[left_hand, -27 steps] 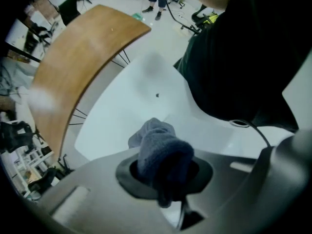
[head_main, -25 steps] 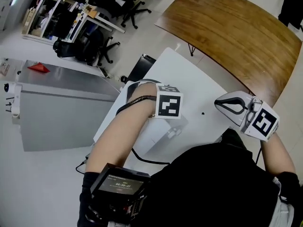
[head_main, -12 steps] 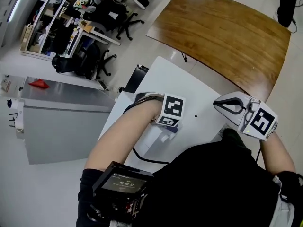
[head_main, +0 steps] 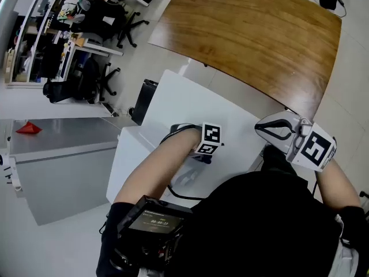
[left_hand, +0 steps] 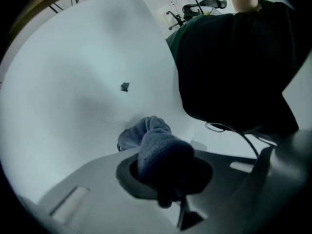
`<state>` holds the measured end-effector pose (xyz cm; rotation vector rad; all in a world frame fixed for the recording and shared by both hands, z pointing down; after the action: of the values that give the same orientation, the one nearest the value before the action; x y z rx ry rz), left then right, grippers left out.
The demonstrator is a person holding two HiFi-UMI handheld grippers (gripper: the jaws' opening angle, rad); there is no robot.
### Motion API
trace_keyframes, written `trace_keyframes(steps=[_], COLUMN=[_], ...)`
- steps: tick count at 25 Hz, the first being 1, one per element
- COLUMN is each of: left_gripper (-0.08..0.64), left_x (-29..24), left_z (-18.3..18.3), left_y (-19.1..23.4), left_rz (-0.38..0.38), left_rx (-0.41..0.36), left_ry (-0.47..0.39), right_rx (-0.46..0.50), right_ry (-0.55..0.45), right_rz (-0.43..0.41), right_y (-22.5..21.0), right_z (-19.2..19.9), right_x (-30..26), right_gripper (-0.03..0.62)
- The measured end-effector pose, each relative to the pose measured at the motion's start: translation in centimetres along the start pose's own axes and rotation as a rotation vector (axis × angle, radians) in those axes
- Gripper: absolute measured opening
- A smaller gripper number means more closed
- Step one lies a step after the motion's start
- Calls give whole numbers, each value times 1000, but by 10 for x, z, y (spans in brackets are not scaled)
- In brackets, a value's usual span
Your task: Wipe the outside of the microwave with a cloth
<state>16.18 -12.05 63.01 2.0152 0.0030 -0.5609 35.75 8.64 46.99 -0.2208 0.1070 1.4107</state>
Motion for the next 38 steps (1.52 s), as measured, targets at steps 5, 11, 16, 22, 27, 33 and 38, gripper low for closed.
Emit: trace_keyframes(steps=[5, 11, 16, 22, 27, 33, 38], left_gripper=[57, 57, 58, 58, 60, 60, 60], left_x=[2, 86, 63, -79, -169, -234, -248], left_z=[-8, 49, 146, 194, 184, 133, 51], left_y=[-10, -108, -221, -321, -367, -417, -434], left_rz=[-48, -396, -719, -948, -1038, -1087, -1106], left_rx=[-45, -60, 33, 100, 91, 132, 215], left_ry=[7, -560, -1033, -1438, -1660, -1969, -2150], right_rx=[-20, 14, 142, 148, 177, 210, 206], right_ry=[3, -5, -77, -99, -22, -73, -100], right_rz=[-43, -163, -281, -345, -383, -383, -481], right_y=[-2, 2, 51, 168, 253, 254, 225], right_z=[-5, -45, -92, -103, -93, -118, -115], right_x=[-8, -46, -80, -56, -18, 25, 60], right_gripper=[6, 6, 6, 6, 6, 6, 6])
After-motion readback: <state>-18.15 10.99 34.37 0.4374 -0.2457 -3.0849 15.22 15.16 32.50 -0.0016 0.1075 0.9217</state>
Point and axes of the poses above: the fingertips, and each gripper's own axes: x backward along the fingers, y to its left, z out of its underside, the point moved 9 cm from there along x, backward along the fingers, and after that the axes turned 13 degrees about z, right-handed, at the moved point
